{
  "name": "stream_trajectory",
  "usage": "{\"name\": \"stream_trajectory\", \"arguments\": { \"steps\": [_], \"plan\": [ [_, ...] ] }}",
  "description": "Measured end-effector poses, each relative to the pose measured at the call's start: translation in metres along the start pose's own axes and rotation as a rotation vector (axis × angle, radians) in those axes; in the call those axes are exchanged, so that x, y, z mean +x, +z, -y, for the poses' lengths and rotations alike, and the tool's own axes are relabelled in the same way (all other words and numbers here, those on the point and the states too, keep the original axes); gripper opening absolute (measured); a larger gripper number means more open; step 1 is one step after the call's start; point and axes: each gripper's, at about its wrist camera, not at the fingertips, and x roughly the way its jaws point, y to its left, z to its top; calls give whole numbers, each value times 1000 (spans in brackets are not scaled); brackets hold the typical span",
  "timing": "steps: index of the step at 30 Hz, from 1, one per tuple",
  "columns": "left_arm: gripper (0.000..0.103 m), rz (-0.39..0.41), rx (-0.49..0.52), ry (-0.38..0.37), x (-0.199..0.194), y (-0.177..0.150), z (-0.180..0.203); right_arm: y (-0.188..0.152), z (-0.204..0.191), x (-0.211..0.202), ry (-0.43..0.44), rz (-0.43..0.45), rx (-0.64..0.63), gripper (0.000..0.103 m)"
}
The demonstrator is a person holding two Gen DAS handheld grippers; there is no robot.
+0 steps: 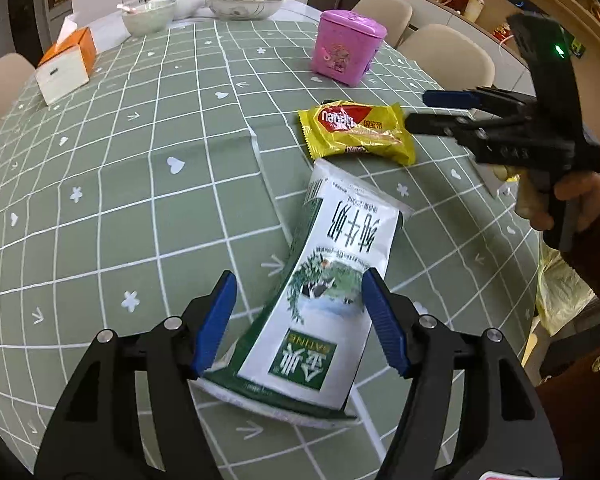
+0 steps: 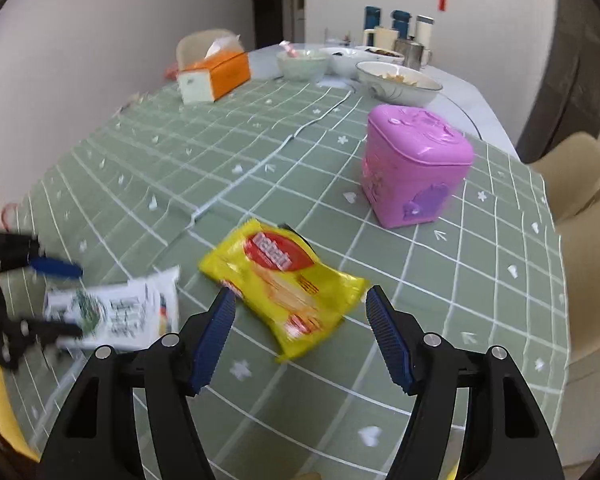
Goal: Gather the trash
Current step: 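Grasp the green milk carton with the left gripper while the right gripper grasps the yellow wafer bag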
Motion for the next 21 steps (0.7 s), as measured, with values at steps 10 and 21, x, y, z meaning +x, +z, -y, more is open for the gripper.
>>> {"name": "stream_trajectory", "arguments": {
  "steps": [10, 21],
  "plan": [
    [62, -49, -80, -113, 1, -18, 21, 28, 13, 51, 150, -66, -50, 64],
    [62, -8, -183, -100, -22, -32, 13, -2, -14, 55, 233, -134, -66, 64]
  ]
}}
